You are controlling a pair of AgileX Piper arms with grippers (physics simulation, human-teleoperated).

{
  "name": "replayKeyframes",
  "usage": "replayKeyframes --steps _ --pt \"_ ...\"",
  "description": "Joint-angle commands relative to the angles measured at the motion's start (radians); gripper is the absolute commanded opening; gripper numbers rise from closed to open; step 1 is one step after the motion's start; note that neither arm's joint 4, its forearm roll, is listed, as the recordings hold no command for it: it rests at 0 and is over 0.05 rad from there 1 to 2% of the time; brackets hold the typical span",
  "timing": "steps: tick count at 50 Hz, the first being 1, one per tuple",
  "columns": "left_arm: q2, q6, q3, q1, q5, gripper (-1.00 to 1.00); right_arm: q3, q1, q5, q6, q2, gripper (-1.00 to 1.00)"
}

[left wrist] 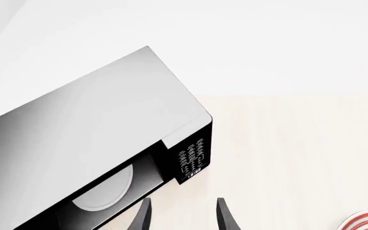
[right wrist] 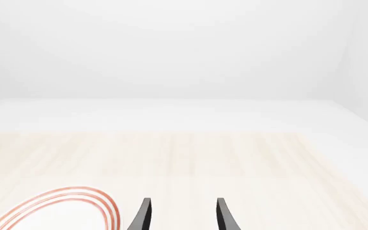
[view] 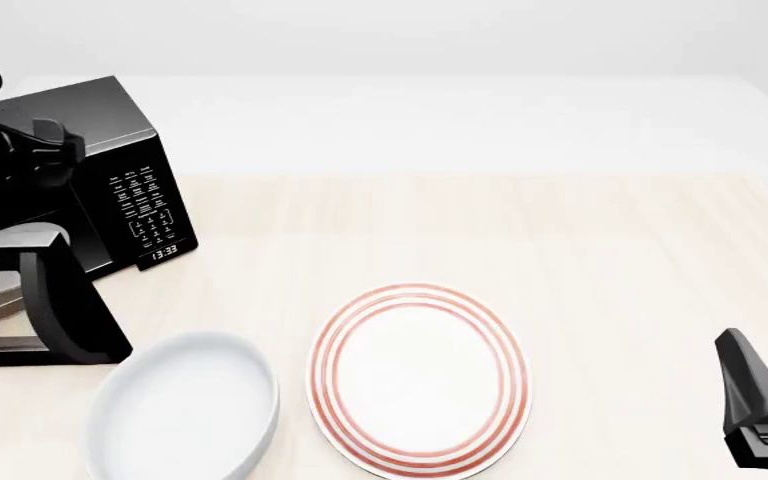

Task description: Open the microwave.

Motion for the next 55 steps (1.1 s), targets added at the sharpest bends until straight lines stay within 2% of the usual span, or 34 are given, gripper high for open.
replayKeyframes --steps 1,7,8,55 --pt "0.000 0.000 0.000 0.000 0.000 1.00 0.000 0.000 0.000 0.000 0.000 1.00" --pt "0.000 0.000 0.000 0.000 0.000 1.00 0.000 0.000 0.000 0.000 0.000 1.00" --pt "0.087 -0.007 0.075 0.096 -0.056 1.00 0.000 0.000 0.000 0.000 0.000 1.00" --pt "0.092 -0.006 0.121 0.135 -0.087 1.00 0.000 0.000 0.000 0.000 0.000 1.00"
